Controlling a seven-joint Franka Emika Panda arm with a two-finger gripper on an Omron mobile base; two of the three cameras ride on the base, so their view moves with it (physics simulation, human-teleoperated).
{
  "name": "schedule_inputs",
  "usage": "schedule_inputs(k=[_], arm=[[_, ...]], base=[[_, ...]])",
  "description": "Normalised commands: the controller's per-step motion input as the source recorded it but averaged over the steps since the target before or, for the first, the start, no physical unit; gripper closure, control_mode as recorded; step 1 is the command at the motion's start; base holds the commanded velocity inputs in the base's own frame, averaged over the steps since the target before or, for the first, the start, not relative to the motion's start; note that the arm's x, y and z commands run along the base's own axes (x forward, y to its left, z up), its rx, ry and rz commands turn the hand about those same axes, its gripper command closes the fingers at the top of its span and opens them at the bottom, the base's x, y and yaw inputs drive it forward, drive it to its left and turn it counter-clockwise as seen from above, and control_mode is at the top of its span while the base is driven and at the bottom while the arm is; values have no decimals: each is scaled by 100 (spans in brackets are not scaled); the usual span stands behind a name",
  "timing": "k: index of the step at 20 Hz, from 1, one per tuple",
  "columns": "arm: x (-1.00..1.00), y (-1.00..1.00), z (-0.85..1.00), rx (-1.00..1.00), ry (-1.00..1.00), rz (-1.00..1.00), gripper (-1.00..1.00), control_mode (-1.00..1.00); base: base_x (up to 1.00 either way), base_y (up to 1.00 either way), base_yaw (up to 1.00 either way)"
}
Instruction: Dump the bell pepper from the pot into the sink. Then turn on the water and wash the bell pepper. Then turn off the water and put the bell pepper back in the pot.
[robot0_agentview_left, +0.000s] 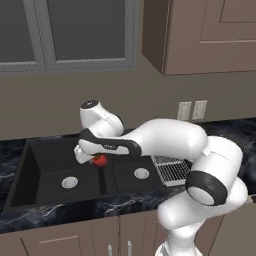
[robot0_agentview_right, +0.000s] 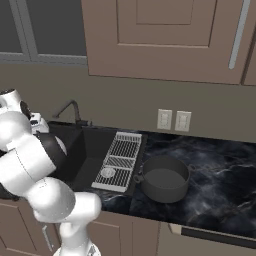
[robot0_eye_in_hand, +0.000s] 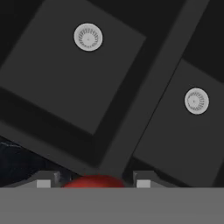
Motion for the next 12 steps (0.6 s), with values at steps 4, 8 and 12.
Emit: schedule_inputs(k=[4, 8, 12], arm=[[-27, -88, 26, 0, 0, -10, 100, -100], [-5, -99, 14, 0, 3, -14, 100, -100], [0, -98, 8, 0, 4, -14, 100, -100]], base=[[0, 0, 0], [0, 0, 0], [0, 0, 0]])
